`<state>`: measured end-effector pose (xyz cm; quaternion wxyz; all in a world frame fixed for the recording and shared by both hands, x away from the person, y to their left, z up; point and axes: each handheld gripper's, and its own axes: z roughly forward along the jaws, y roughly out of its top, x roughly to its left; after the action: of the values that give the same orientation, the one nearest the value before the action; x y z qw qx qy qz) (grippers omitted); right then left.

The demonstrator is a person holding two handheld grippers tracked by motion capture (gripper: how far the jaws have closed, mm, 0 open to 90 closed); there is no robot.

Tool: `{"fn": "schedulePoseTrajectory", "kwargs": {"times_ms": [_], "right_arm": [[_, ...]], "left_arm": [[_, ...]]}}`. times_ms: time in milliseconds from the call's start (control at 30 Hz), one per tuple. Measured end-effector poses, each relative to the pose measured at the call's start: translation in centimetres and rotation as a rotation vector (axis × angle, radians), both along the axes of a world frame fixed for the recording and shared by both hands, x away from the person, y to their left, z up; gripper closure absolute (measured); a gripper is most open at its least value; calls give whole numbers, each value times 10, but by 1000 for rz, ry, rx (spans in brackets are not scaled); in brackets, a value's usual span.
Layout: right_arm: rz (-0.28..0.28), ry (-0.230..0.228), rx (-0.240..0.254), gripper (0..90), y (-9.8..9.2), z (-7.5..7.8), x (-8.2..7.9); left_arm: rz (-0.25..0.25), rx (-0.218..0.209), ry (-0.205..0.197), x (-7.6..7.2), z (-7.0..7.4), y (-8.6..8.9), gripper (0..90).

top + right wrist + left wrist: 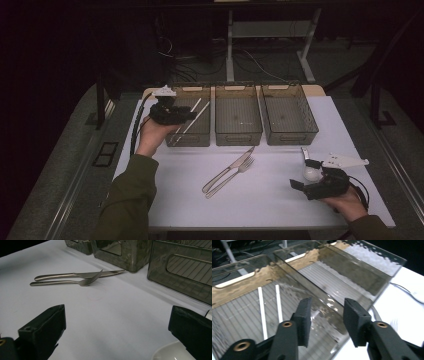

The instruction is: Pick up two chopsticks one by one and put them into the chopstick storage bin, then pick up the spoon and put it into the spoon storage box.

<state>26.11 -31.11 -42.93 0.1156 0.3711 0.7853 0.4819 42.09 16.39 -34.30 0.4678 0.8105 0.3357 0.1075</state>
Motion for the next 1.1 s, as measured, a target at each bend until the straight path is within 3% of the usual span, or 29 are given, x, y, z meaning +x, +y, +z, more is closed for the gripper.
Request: {"fn": "schedulePoseTrajectory", "kwargs": {"times_ms": [233, 500, 1100], "right_arm": [[2, 0, -3, 12, 1, 0, -2], [4, -4, -2, 12, 1, 1, -2], [6, -3, -1, 12, 0, 1, -2]], "left_arm": [[-51, -9, -16, -33, -6, -4, 435], [-99, 14, -38, -63, -19, -9, 372], [-124, -8, -85, -123, -64, -1, 144]]}}
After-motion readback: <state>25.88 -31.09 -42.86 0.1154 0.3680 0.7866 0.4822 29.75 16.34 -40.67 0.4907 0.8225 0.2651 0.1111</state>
